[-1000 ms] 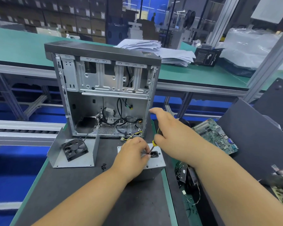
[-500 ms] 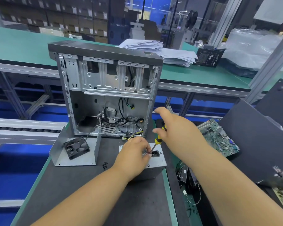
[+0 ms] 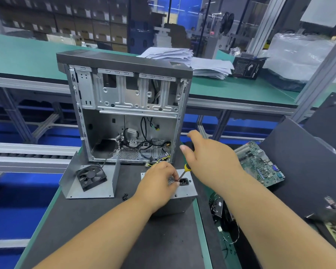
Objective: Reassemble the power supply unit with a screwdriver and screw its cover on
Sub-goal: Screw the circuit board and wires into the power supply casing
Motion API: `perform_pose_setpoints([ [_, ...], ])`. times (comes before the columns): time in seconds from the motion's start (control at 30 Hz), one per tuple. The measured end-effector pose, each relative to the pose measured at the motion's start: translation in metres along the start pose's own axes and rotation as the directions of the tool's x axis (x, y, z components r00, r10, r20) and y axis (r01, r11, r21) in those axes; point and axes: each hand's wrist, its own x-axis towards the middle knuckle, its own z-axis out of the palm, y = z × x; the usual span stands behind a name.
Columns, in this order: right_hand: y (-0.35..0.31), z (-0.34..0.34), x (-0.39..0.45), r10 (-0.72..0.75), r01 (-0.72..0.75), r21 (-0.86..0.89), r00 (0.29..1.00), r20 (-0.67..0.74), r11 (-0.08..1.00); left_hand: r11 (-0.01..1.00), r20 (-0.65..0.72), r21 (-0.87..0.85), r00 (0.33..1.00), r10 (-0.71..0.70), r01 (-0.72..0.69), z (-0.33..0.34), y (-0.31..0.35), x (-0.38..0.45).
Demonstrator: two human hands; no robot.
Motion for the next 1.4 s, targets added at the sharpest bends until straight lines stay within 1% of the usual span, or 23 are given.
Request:
perform_pose_setpoints([
  [0.07,0.002,-0.004,0.002,-0.063,0.038,0.288,0.995,0.076,0.957,1.0,0.008,0.008,1.0,0.004,-0.004,0.0,-0.001,0.003],
  [0.1,0.001,-0.004,0.002,-0.112,0.078,0.319,0.99,0.09,0.945,1.0,0.011,0.009,1.0,0.002,-0.002,0.0,-0.002,0.004],
  [0.17,-0.003,-0.003,0.004,-0.119,0.113,0.155,0.992,0.03,0.981,1.0,0.013,0.005,1.0,-0.002,0.002,0.001,-0.003,0.005],
  [0.27,-0.006,-0.002,0.006,0.026,-0.024,-0.141,1.0,0.009,0.99,1.0,0.012,-0.006,1.0,-0.014,0.014,0.001,-0.003,0.004],
  [0.3,-0.004,0.0,0.006,0.031,-0.029,-0.129,0.999,0.013,0.991,1.0,0.013,-0.006,1.0,-0.016,0.016,0.0,-0.002,0.004],
  [0.4,-0.001,-0.006,0.005,-0.047,0.016,0.279,0.993,0.104,0.96,1.0,0.018,0.019,1.0,-0.013,0.012,-0.001,0.0,0.004],
  [0.43,-0.001,-0.009,0.005,-0.097,0.056,0.317,0.989,0.114,0.947,1.0,0.017,0.025,1.0,-0.015,0.014,-0.001,0.0,0.004],
  [0.5,-0.002,-0.007,0.006,-0.123,0.117,0.143,0.992,0.032,0.983,0.999,0.017,0.026,1.0,-0.024,0.024,-0.001,0.0,0.004],
  [0.57,-0.002,-0.005,0.007,-0.021,0.02,-0.07,1.0,-0.012,0.997,0.999,0.021,0.028,1.0,-0.023,0.023,0.0,-0.001,0.004],
  [0.6,-0.002,-0.002,0.006,0.02,-0.021,-0.086,1.0,-0.017,0.996,0.999,0.022,0.03,1.0,-0.019,0.019,0.0,-0.001,0.004],
  [0.63,0.0,0.001,0.006,0.038,-0.038,-0.031,0.999,0.006,0.999,0.999,0.021,0.028,1.0,-0.018,0.018,0.0,-0.001,0.004],
  [0.73,0.006,-0.005,0.008,-0.045,-0.015,0.326,0.983,0.175,0.945,1.0,0.018,0.015,1.0,-0.024,0.023,0.0,-0.002,0.004],
  [0.8,0.009,-0.01,0.008,-0.094,0.038,0.279,0.978,0.188,0.96,0.999,0.024,0.017,0.999,-0.03,0.029,0.0,-0.002,0.003],
  [0.87,0.005,-0.01,0.01,-0.01,0.003,0.103,0.997,0.07,0.995,0.999,0.028,0.027,0.999,-0.031,0.03,0.0,-0.001,0.003],
  [0.97,-0.003,-0.003,0.006,0.098,-0.095,-0.121,0.995,0.024,0.988,0.999,0.026,0.015,0.999,-0.029,0.029,0.0,0.0,0.003],
  [1.0,-0.004,-0.001,0.006,0.087,-0.084,-0.09,0.996,0.027,0.992,1.0,0.026,0.013,0.999,-0.028,0.028,-0.001,0.001,0.003],
  [1.1,0.0,-0.006,0.006,-0.035,-0.003,0.284,0.991,0.128,0.959,0.999,0.026,0.032,0.999,-0.02,0.019,-0.003,0.002,0.002],
  [1.13,0.0,-0.009,0.005,-0.09,0.043,0.318,0.987,0.135,0.947,0.999,0.023,0.035,1.0,-0.019,0.018,-0.002,0.003,0.002],
  [1.2,-0.002,-0.009,0.005,-0.119,0.107,0.187,0.992,0.051,0.976,0.999,0.018,0.034,1.0,-0.021,0.021,-0.002,0.003,0.0],
  [1.27,-0.005,-0.006,0.003,-0.057,0.056,-0.064,0.998,-0.011,0.996,0.999,0.013,0.028,1.0,-0.021,0.021,-0.001,0.003,-0.001],
  [1.3,-0.005,-0.003,0.002,-0.031,0.027,-0.13,0.999,-0.023,0.991,0.999,0.01,0.027,1.0,-0.021,0.021,-0.001,0.002,-0.001],
  [1.33,-0.004,0.0,0.001,-0.02,0.017,-0.119,1.0,-0.021,0.993,0.999,0.007,0.026,1.0,-0.021,0.021,-0.001,0.002,-0.001],
  [1.4,-0.002,-0.002,0.001,-0.061,0.056,0.112,0.997,0.042,0.992,1.0,0.003,0.021,1.0,-0.021,0.021,0.0,0.001,-0.001],
])
